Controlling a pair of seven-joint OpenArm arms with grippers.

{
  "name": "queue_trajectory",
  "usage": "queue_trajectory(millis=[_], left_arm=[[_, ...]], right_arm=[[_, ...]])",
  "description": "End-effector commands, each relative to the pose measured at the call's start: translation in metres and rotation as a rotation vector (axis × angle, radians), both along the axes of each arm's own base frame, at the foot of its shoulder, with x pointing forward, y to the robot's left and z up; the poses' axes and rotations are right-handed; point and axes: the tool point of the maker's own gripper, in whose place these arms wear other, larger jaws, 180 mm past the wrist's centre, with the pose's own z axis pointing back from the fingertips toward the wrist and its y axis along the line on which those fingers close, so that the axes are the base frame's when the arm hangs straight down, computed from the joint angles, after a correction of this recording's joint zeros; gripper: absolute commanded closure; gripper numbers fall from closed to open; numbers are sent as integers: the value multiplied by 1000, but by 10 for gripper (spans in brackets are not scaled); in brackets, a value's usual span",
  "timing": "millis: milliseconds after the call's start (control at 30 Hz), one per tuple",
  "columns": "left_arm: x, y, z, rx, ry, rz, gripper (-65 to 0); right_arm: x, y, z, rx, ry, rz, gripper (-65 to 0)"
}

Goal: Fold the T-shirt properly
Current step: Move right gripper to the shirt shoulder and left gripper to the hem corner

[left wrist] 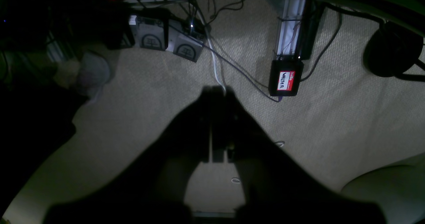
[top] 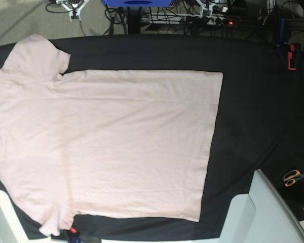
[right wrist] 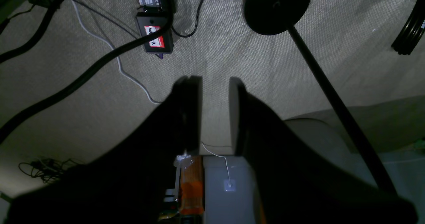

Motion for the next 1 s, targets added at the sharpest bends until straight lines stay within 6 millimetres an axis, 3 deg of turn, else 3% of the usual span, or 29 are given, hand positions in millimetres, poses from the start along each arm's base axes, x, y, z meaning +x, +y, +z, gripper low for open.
queue_trajectory(millis=[0, 400, 567, 800, 967], left_arm=[[-6, 5, 1, 12, 7, -2, 0], [-6, 4, 1, 10, 9, -22, 0], [-4, 4, 1, 10, 6, -22, 0], [0, 4, 1, 10, 0, -21, 0], [1, 18, 2, 31, -3, -15, 0]], right_arm=[[-5, -2, 1, -5, 10, -4, -140], [-4, -3, 1, -4, 9, 1, -137], [7, -4, 0, -5, -33, 2, 0], [7, -4, 1, -5, -33, 2, -6], [6, -4, 1, -6, -30, 2, -6]])
